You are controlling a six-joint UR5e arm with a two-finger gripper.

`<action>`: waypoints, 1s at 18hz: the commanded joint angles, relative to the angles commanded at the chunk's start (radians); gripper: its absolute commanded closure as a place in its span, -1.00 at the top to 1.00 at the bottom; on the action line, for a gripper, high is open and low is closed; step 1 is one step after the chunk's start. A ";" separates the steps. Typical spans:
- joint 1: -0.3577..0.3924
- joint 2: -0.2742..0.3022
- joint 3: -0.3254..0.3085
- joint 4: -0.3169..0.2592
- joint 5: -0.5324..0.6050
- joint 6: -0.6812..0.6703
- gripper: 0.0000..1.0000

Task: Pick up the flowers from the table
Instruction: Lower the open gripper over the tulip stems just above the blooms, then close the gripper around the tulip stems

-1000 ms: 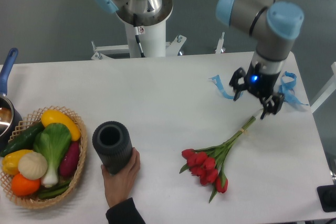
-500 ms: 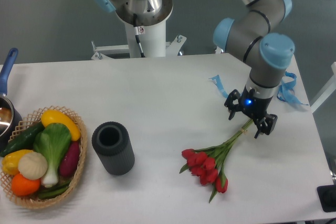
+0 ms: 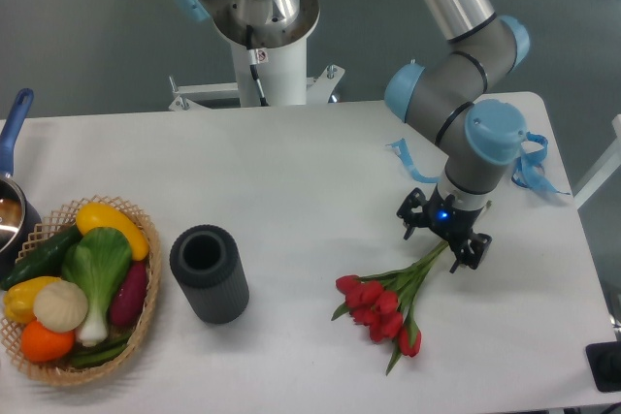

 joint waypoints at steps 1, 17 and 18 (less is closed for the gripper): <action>-0.002 -0.002 0.000 0.000 0.002 -0.003 0.91; -0.020 -0.011 0.003 0.035 0.002 -0.104 -0.58; -0.020 -0.011 0.003 0.035 0.002 -0.113 -0.65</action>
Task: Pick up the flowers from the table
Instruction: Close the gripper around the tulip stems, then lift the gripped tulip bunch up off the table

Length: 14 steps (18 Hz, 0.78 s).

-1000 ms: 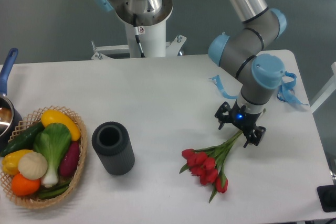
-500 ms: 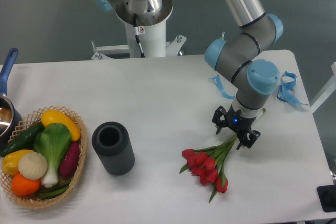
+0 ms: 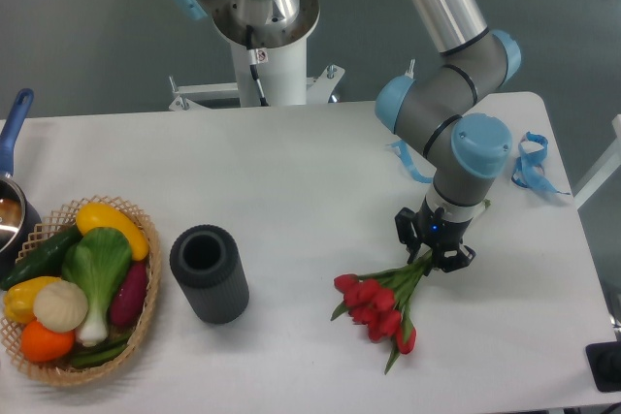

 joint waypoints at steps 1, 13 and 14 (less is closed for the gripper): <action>0.000 0.002 0.002 0.000 0.000 -0.002 -0.66; 0.011 0.195 0.003 -0.002 -0.214 -0.136 -0.74; 0.015 0.221 0.003 -0.002 -0.272 -0.159 -0.74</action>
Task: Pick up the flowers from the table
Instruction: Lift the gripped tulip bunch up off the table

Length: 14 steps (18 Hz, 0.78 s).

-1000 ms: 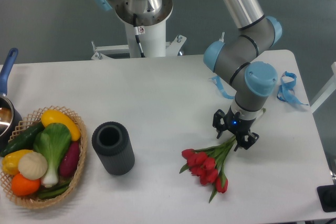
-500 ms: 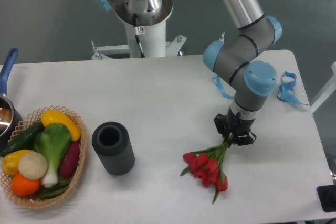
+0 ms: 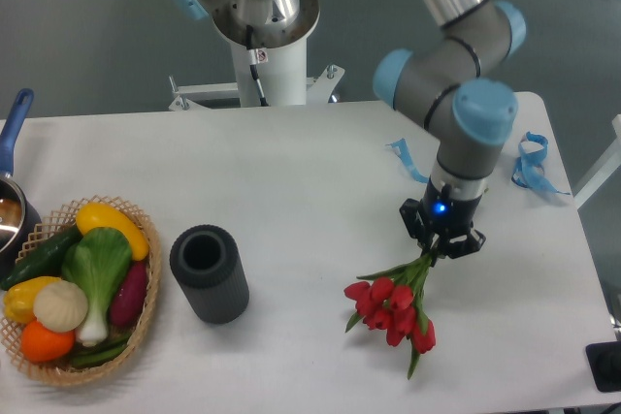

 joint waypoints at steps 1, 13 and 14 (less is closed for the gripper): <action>0.009 0.022 0.002 0.000 -0.052 -0.025 -0.74; 0.046 0.171 -0.015 0.000 -0.562 -0.213 -0.74; 0.046 0.174 -0.017 0.000 -0.582 -0.213 -0.74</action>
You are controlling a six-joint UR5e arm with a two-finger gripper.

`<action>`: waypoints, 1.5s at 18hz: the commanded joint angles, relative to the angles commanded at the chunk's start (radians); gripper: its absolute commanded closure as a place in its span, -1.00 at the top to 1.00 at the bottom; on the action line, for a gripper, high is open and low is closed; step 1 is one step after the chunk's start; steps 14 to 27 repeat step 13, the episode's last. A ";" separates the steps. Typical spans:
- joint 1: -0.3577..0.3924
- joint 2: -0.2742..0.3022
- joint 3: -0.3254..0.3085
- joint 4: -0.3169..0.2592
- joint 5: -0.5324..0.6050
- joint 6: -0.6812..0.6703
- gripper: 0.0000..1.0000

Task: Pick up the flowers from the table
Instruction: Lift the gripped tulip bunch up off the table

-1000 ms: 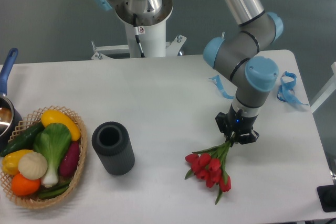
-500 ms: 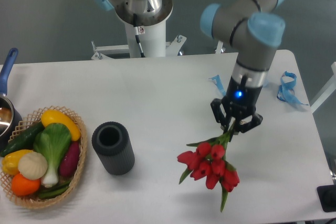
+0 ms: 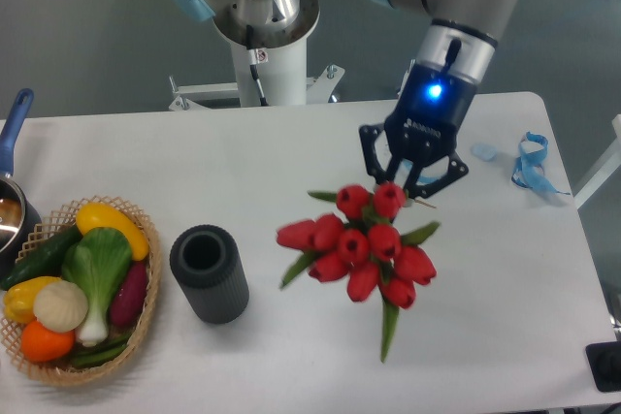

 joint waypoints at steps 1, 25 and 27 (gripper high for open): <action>0.003 0.003 -0.008 0.000 -0.011 0.002 -0.74; 0.025 0.008 -0.020 0.002 -0.049 0.006 -0.74; 0.025 0.008 -0.020 0.002 -0.049 0.006 -0.74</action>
